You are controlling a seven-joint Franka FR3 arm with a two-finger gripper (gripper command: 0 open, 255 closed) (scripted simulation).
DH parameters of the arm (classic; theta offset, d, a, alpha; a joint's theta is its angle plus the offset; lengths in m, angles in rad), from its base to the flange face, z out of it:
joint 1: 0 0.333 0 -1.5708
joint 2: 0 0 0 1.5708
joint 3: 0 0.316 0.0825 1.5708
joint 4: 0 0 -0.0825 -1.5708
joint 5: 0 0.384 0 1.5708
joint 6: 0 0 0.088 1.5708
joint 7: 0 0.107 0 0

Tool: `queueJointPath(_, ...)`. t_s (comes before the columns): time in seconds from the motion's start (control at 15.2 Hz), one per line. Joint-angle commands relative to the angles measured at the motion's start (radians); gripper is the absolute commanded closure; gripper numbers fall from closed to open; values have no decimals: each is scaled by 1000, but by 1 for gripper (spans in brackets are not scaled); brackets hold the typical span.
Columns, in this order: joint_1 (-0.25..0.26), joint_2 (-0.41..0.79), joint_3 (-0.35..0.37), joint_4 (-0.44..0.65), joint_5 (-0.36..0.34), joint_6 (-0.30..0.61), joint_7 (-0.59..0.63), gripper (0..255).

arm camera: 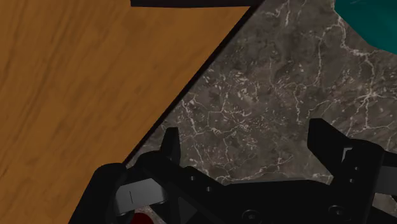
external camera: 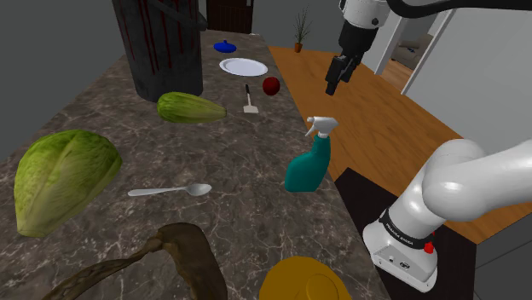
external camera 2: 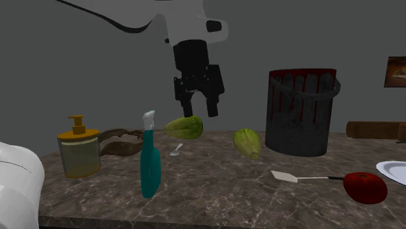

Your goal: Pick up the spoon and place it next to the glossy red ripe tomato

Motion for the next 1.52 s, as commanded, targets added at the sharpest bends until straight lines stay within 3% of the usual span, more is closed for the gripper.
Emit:
queueJointPath(0.0, 0, 0, 0, 0, 0, 0, 0, 0)
queueJointPath(0.73, 106, 258, 74, 7, 105, 283, 0, 0)
queueJointPath(1.45, 196, 559, 161, 123, 170, 511, -17, 0)
